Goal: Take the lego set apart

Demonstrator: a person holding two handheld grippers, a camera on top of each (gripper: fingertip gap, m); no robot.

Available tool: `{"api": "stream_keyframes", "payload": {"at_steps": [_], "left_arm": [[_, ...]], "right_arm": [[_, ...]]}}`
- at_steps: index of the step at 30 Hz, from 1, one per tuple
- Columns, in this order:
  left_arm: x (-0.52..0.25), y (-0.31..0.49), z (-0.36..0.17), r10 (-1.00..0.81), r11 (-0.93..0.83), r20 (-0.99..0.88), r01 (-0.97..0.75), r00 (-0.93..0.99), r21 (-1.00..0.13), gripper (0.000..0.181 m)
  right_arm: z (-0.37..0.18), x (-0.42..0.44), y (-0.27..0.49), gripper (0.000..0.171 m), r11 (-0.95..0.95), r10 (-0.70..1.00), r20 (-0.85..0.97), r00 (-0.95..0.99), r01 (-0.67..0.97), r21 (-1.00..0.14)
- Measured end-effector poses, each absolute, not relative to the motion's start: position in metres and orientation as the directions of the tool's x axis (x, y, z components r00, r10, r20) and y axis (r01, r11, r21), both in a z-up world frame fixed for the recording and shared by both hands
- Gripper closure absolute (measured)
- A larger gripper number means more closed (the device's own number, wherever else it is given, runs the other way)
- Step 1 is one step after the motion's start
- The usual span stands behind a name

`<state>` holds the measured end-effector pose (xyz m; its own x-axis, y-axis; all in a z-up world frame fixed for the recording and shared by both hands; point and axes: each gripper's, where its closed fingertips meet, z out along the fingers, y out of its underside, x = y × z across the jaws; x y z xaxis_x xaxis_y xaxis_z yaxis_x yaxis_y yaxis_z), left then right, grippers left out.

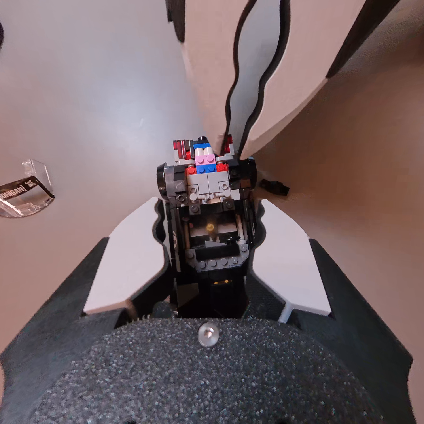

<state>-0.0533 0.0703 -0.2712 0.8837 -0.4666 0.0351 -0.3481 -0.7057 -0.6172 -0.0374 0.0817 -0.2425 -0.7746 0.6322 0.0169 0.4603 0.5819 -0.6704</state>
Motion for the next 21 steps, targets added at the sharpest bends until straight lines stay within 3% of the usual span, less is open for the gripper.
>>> {"api": "stream_keyframes", "payload": {"at_steps": [4,11,14,21], "left_arm": [[-0.048,0.078,-0.27,-0.453,-0.706,0.06,-0.318,0.889,-0.633,0.098],[-0.05,0.081,-0.272,-0.44,-0.713,0.049,-0.315,0.897,-0.626,0.103],[-0.053,0.079,-0.278,-0.464,-0.696,-0.03,-0.385,0.885,-0.606,0.102],[-0.056,0.074,-0.282,-0.461,-0.698,-0.055,-0.4,0.886,-0.594,0.101]], "right_arm": [[-0.251,-0.036,0.077,0.158,0.617,0.588,-0.021,-0.809,0.465,-0.635],[-0.259,-0.035,0.074,0.163,0.666,0.511,-0.095,-0.854,0.464,-0.585],[-0.258,-0.037,0.07,0.164,0.67,0.492,-0.115,-0.863,0.459,-0.583],[-0.255,-0.04,0.068,0.164,0.441,0.641,-0.231,-0.732,0.597,-0.67]]}}
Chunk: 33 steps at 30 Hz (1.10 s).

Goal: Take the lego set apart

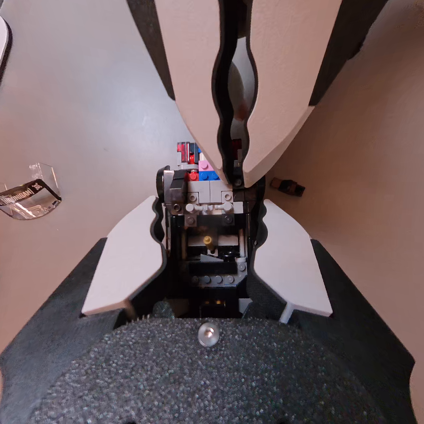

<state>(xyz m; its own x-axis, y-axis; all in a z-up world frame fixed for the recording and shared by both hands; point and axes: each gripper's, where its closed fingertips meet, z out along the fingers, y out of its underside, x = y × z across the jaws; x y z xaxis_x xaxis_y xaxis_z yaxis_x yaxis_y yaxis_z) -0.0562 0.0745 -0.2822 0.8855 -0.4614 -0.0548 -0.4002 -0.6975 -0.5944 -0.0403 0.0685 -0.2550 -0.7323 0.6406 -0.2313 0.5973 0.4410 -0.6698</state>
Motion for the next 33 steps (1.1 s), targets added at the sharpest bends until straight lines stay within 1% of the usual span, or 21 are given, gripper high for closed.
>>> {"api": "stream_keyframes", "payload": {"at_steps": [4,8,11,14,15,16,18,20,23,27,33], "left_arm": [[-0.057,0.076,-0.282,-0.469,-0.697,-0.062,-0.412,0.881,-0.587,0.101],[-0.058,0.076,-0.283,-0.467,-0.697,-0.075,-0.419,0.881,-0.582,0.101],[-0.059,0.077,-0.284,-0.465,-0.696,-0.083,-0.422,0.881,-0.581,0.101],[-0.057,0.075,-0.287,-0.474,-0.705,-0.06,-0.419,0.878,-0.572,0.101],[-0.057,0.074,-0.287,-0.478,-0.708,-0.05,-0.419,0.877,-0.569,0.101],[-0.061,0.076,-0.287,-0.446,-0.723,-0.047,-0.39,0.894,-0.571,0.102],[-0.061,0.076,-0.287,-0.463,-0.714,-0.057,-0.41,0.884,-0.568,0.102],[-0.06,0.075,-0.287,-0.478,-0.709,-0.068,-0.43,0.876,-0.559,0.102],[-0.06,0.075,-0.287,-0.472,-0.718,-0.047,-0.415,0.88,-0.559,0.102],[-0.06,0.075,-0.288,-0.475,-0.721,-0.045,-0.418,0.879,-0.552,0.102],[-0.06,0.074,-0.287,-0.475,-0.726,-0.047,-0.421,0.879,-0.544,0.101]], "right_arm": [[-0.253,-0.041,0.071,0.164,0.31,0.719,-0.275,-0.638,0.649,-0.695],[-0.251,-0.043,0.073,0.164,0.252,0.749,-0.303,-0.59,0.675,-0.693],[-0.248,-0.044,0.074,0.165,0.25,0.773,-0.266,-0.575,0.663,-0.706],[-0.244,-0.04,0.072,0.165,0.322,0.775,-0.158,-0.612,0.598,-0.734],[-0.24,-0.036,0.067,0.166,0.332,0.756,-0.151,-0.637,0.572,-0.75],[-0.235,-0.031,0.06,0.171,0.349,0.732,-0.138,-0.667,0.54,-0.766],[-0.242,-0.026,0.06,0.171,0.467,0.716,-0.003,-0.698,0.482,-0.741],[-0.237,-0.028,0.066,0.171,0.421,0.748,-0.005,-0.663,0.481,-0.769],[-0.224,-0.03,0.076,0.171,0.386,0.773,0.009,-0.635,0.459,-0.8],[-0.216,-0.032,0.087,0.171,0.301,0.798,-0.045,-0.601,0.462,-0.834],[-0.214,-0.031,0.095,0.17,0.265,0.821,-0.056,-0.569,0.466,-0.844]]}}
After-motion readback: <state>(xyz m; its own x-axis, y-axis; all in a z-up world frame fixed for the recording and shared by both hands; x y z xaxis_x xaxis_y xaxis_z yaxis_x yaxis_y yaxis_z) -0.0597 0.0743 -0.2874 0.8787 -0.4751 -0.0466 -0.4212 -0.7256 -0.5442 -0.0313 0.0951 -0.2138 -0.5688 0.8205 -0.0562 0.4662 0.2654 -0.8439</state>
